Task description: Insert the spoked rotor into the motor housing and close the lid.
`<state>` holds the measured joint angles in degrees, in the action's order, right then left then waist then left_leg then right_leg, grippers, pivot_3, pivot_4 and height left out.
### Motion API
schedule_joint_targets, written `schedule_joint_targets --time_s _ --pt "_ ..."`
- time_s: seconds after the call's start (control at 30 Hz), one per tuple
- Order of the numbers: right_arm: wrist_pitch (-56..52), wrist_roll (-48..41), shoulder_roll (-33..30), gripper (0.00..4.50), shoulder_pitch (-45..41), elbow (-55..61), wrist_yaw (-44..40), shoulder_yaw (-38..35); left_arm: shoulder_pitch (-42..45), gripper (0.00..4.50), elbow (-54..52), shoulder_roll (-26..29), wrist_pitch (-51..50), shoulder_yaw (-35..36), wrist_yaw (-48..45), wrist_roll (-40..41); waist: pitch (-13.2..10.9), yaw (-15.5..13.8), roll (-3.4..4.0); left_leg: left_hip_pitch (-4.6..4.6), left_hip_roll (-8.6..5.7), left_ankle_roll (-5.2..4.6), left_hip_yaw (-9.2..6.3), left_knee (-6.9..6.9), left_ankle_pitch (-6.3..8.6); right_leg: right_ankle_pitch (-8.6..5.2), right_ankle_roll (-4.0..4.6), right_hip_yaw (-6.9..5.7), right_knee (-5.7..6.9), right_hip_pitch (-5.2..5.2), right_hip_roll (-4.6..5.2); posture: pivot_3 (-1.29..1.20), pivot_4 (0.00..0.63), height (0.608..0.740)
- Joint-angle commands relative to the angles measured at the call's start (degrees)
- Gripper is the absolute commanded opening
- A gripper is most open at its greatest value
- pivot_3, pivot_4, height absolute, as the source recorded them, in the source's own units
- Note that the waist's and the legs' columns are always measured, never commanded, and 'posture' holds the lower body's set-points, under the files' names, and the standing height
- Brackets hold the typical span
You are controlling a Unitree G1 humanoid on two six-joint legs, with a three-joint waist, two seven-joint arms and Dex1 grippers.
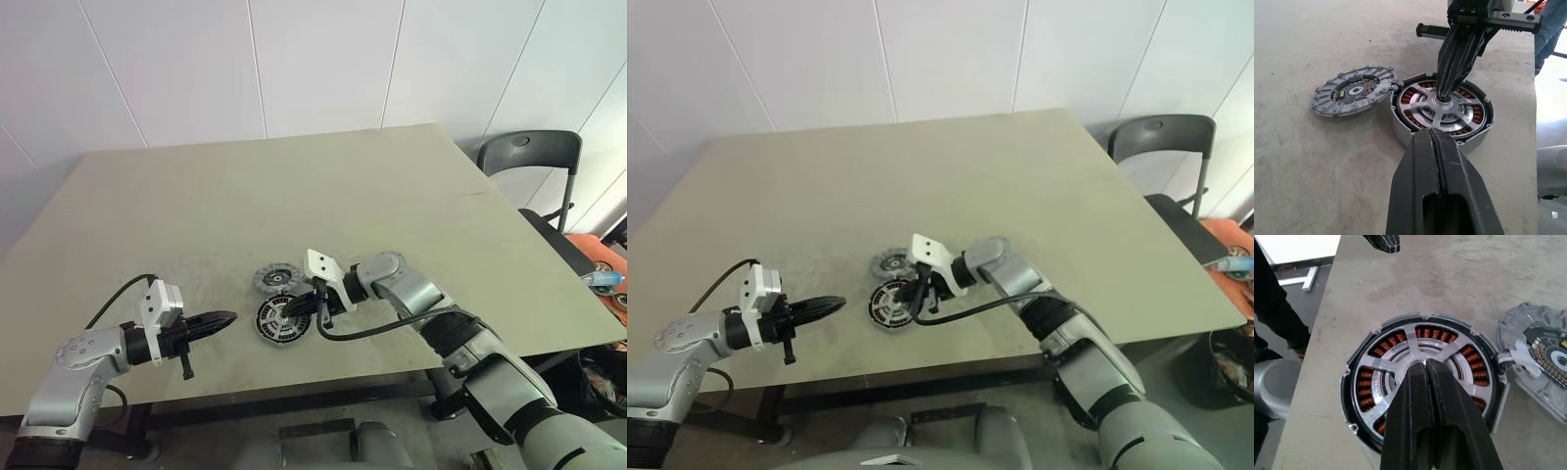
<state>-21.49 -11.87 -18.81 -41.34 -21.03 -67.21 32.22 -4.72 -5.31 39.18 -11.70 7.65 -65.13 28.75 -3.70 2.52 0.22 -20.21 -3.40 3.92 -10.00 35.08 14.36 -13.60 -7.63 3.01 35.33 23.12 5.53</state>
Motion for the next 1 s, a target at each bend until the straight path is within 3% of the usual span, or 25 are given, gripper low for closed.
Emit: schedule_joint_targets --time_s 0.03,0.2,0.3,0.43,0.67,0.83,1.0 --pt "-0.3 1.2 -0.1 0.06 -1.0 1.1 -2.2 -1.1 0.7 0.0 -0.5 0.0 1.2 1.2 0.0 0.2 0.0 0.0 0.0 -0.01 0.0 0.0 0.0 0.0 0.0 0.0 0.0 0.0 0.0 0.0 0.0 0.0 0.0 0.74" --pt "10.1 6.9 -3.3 0.06 -7.7 0.6 -6.5 -1.0 1.0 0.0 -0.5 0.1 1.2 1.2 0.2 0.2 0.0 0.0 0.05 -0.18 -0.01 0.01 0.01 0.02 -0.01 0.02 -0.02 0.0 -0.02 0.17 0.0 0.0 0.0 0.74" --pt "16.5 8.7 -5.0 0.63 -11.5 -1.3 -13.2 0.4 1.2 0.0 -0.8 0.0 1.0 1.1 0.5 0.2 0.0 0.0 0.04 -0.13 0.0 0.01 0.0 -0.04 -0.01 0.03 -0.03 -0.01 -0.01 0.15 0.0 0.0 0.0 0.74" --pt "27.2 12.4 -5.7 1.98 -16.1 -7.1 -20.0 2.3 1.4 0.0 -1.7 -0.6 0.7 0.6 1.1 0.4 0.0 0.1 0.04 -0.14 0.01 0.01 0.02 -0.04 -0.01 0.1 -0.15 -0.01 -0.03 0.14 -0.01 0.0 0.0 0.74" --pt "44.1 18.6 -2.6 4.35 -21.4 -17.3 -22.3 4.2 -0.8 0.0 -4.5 -1.5 0.9 0.2 -0.1 1.0 0.0 0.2 0.04 -0.1 0.01 0.01 0.01 -0.05 -0.01 0.16 -0.14 0.0 0.03 0.16 -0.01 0.0 0.0 0.74" --pt "60.6 27.4 -1.5 4.43 -24.2 -23.2 -15.7 7.0 -1.8 0.0 -4.9 -0.1 4.6 0.2 -2.3 -1.0 0.0 0.1 0.05 -0.1 0.01 0.02 0.01 -0.04 -0.01 0.17 0.22 0.0 0.05 0.16 -0.02 0.0 0.0 0.74" --pt "64.0 28.7 0.4 4.43 -24.3 -25.7 -15.7 7.4 -1.8 0.0 -4.3 1.3 2.3 2.0 -3.9 2.0 0.0 0.3 0.06 -0.07 0.02 0.03 -0.01 -0.05 -0.02 0.18 0.26 0.0 0.1 0.16 -0.04 0.0 0.0 0.74"
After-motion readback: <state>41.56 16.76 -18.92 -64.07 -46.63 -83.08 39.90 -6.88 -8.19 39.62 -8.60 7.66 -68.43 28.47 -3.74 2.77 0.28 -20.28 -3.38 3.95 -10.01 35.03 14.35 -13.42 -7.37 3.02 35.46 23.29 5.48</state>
